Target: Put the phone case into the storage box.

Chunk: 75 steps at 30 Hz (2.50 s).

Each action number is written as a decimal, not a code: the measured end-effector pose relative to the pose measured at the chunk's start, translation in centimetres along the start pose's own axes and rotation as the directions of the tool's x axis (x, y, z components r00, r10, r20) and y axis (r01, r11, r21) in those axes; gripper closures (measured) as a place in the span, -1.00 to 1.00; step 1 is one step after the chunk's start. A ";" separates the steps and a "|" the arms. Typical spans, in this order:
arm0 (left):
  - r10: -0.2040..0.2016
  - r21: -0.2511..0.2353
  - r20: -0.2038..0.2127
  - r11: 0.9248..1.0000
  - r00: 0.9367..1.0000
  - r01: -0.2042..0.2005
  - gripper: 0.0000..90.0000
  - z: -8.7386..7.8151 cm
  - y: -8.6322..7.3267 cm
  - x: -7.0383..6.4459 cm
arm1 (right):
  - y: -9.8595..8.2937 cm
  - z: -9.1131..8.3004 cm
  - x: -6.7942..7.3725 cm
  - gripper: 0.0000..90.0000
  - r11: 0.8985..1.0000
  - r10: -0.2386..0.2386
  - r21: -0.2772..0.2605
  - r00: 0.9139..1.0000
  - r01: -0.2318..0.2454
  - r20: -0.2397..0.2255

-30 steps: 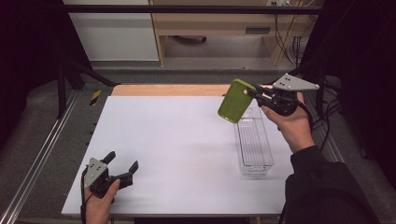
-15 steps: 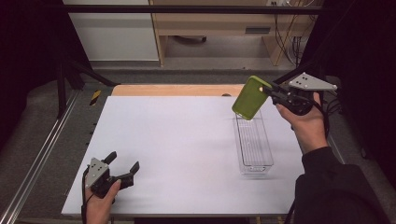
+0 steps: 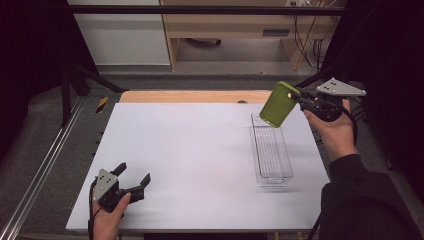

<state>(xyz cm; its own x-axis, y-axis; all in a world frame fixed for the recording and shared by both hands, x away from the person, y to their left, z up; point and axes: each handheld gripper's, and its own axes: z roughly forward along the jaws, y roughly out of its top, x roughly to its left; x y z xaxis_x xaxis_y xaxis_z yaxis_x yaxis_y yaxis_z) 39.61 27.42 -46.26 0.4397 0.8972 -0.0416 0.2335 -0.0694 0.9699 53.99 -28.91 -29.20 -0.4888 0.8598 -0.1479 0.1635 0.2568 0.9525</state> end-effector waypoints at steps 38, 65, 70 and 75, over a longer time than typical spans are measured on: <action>0.005 0.011 0.012 1.000 1.000 -0.005 -0.89 0.2 -0.1 0.0 | -3.5 6.5 -0.4 0.70 0.986 -0.038 0.159 0.999 0.038 -0.005; 0.003 0.024 0.018 1.000 1.000 -0.004 -0.89 0.4 -0.3 0.0 | -5.9 8.1 -0.6 0.70 0.981 -0.024 0.193 1.000 0.025 -0.008; 0.005 0.026 0.014 1.000 1.000 -0.006 -0.89 0.4 -0.3 0.0 | -5.9 8.3 -0.3 0.70 0.982 -0.033 0.186 0.999 0.034 -0.007; 0.003 0.025 0.019 1.000 1.000 -0.004 -0.89 0.4 -0.3 0.0 | -5.9 8.7 0.0 0.70 0.982 -0.041 0.182 0.999 0.042 -0.009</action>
<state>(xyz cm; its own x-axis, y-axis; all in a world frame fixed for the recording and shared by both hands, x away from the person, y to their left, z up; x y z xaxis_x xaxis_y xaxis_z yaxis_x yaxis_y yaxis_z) 39.89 27.25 -46.63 0.4566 0.8886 -0.0429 0.2535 -0.0837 0.9637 60.48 -26.61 -37.16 -0.5028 0.8444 -0.1848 0.2961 0.3690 0.8810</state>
